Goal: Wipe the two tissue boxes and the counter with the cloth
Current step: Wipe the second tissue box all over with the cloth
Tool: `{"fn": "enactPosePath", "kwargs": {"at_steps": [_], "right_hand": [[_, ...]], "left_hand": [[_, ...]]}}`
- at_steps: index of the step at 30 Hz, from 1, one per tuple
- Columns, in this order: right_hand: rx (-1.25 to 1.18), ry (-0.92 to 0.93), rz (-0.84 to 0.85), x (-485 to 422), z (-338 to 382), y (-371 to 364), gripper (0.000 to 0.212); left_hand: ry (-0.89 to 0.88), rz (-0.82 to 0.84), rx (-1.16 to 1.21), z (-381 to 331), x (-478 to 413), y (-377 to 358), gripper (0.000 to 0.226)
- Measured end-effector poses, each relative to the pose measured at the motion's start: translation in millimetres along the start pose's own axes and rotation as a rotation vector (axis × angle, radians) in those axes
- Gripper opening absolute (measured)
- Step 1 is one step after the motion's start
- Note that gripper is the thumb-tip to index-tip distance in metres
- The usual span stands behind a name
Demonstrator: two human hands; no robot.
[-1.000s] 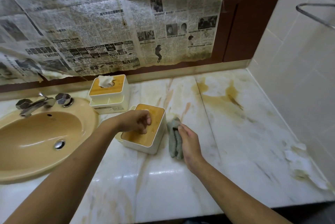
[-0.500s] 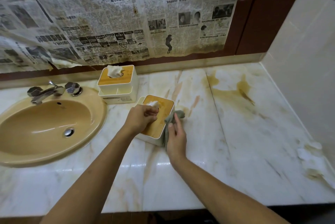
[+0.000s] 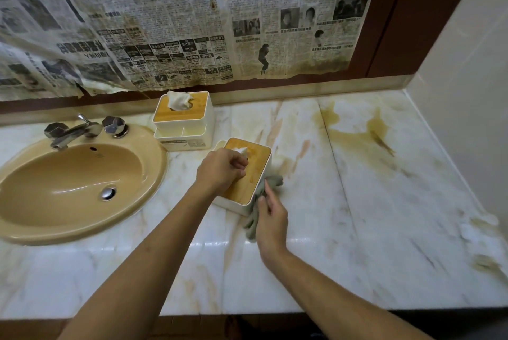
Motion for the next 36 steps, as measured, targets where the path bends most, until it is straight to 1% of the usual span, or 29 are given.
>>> {"fn": "enactPosePath", "kwargs": {"at_steps": [3, 5, 7, 9, 11, 13, 15, 18, 20, 22, 24, 26, 28, 32, 36], "right_hand": [[0.038, 0.033, -0.067, -48.1, 21.3, 1.6, 0.041], [0.044, 0.050, -0.064, -76.6, 34.2, 0.8, 0.040], [0.014, 0.067, -0.049, -82.5, 41.0, -1.5, 0.040], [-0.002, 0.067, -0.046, -62.4, 39.6, -1.7, 0.040], [-0.038, 0.050, -0.026, -27.7, 22.1, 0.3, 0.041], [-0.068, -0.014, 0.022, 9.5, 2.1, -0.7, 0.042], [-0.063, -0.042, 0.022, 19.7, -6.1, 0.1, 0.042], [-0.013, -0.020, -0.053, -18.8, 5.7, 1.3, 0.042], [-0.022, -0.076, -0.082, -56.1, 11.7, -0.2, 0.042], [-0.034, -0.126, -0.076, -82.9, 13.4, -1.2, 0.041], [-0.004, -0.119, -0.070, -94.1, 17.7, 4.1, 0.037], [-0.007, -0.100, -0.108, -94.8, 21.5, 17.5, 0.029], [-0.089, -0.085, -0.156, -92.7, 26.0, 33.3, 0.024], [-0.214, -0.066, -0.211, -87.8, 30.5, 65.9, 0.024], [-0.224, 0.000, -0.171, -79.2, 42.8, 84.8, 0.026]], "left_hand": [[0.000, -0.014, 0.002, -0.3, 0.6, 0.5, 0.022], [0.006, -0.017, 0.007, -0.2, 1.2, -0.1, 0.021], [0.013, -0.018, 0.010, 0.4, 1.1, -0.7, 0.021], [0.017, -0.021, 0.018, 1.4, 0.8, -0.9, 0.021], [0.019, -0.017, 0.022, 1.9, 0.1, -1.0, 0.022], [0.017, -0.011, 0.019, 1.9, -0.4, -1.4, 0.023], [0.014, -0.009, 0.015, 1.9, -0.3, -1.3, 0.024], [0.016, -0.011, 0.013, 2.7, -0.5, -0.6, 0.025], [0.014, -0.013, 0.012, 3.1, -0.7, -0.5, 0.024], [0.014, -0.014, 0.012, 3.3, -0.5, -0.9, 0.023], [0.015, -0.010, 0.013, 3.4, -0.2, -1.4, 0.022], [0.013, -0.008, 0.004, 2.7, 0.6, -1.8, 0.021], [0.010, -0.030, -0.043, 0.7, 2.5, -1.7, 0.020], [0.005, -0.134, -0.185, -9.1, 9.1, -3.5, 0.022], [0.016, -0.226, -0.281, -22.7, 14.1, -7.9, 0.045]]}}
Point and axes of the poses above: each hand's wrist, its own x-axis away from the middle knuckle, its own y-axis out of the back of the hand, z = x × y, the point moved 10 cm from there along -x, towards the middle knuckle, and after that the axes turned 12 degrees about y, right-handed, at the moved point
